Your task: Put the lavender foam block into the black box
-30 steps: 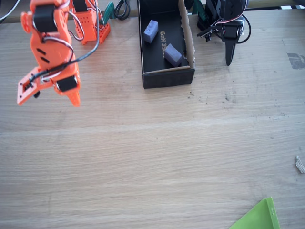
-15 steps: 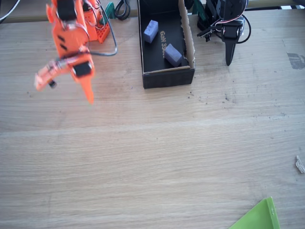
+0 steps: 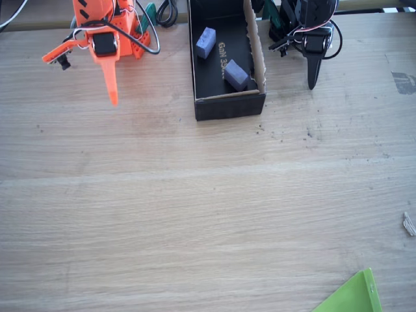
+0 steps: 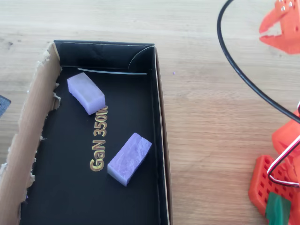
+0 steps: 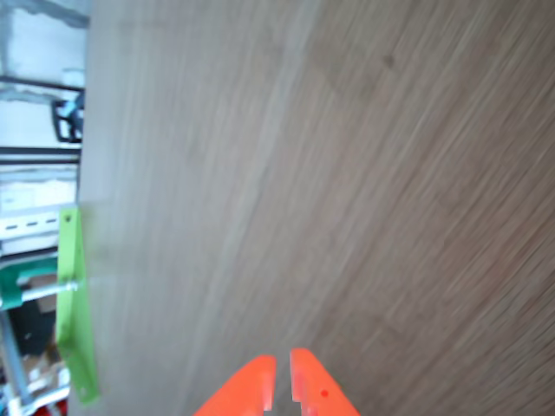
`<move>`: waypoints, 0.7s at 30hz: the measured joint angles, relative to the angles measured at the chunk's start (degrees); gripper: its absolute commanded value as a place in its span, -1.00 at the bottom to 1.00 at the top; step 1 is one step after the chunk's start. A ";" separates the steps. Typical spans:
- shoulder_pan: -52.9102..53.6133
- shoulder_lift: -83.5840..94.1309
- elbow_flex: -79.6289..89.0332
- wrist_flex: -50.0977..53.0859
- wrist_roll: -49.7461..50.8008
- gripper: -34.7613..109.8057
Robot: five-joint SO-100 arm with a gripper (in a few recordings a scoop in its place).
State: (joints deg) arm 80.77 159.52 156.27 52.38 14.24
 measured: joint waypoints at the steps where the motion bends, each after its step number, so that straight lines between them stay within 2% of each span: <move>1: 0.79 2.46 2.37 -0.18 0.00 -0.52; 4: 0.70 9.58 6.24 1.67 0.26 -0.52; 9: 0.26 10.20 6.86 3.08 2.46 -0.52; 16: 1.49 13.97 6.94 17.84 7.29 -0.52; 21: 1.76 13.80 6.94 20.74 7.82 -0.52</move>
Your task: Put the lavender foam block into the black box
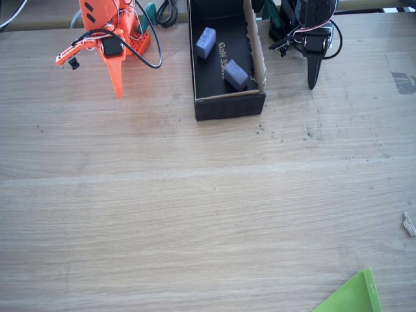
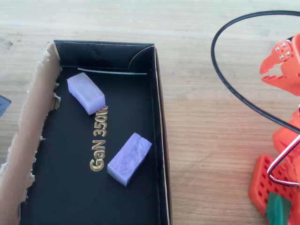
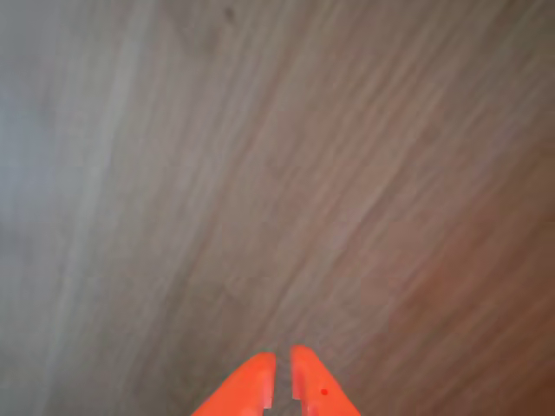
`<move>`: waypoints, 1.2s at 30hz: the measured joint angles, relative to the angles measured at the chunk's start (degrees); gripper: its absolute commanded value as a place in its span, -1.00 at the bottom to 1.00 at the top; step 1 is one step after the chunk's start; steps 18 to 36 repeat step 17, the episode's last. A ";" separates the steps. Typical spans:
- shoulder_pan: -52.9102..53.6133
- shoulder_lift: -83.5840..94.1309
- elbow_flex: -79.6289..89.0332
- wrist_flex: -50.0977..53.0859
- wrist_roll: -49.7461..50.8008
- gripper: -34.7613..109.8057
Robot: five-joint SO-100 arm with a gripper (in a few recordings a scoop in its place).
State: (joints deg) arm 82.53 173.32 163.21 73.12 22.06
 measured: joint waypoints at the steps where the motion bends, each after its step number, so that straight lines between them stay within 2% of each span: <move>1: 0.09 0.18 0.00 0.26 0.26 -0.52; 7: -0.09 0.35 0.00 0.53 -8.96 -0.52; 11: -0.35 0.35 0.00 0.53 -11.34 -0.52; 36: -0.35 0.35 0.00 0.53 -11.87 -0.52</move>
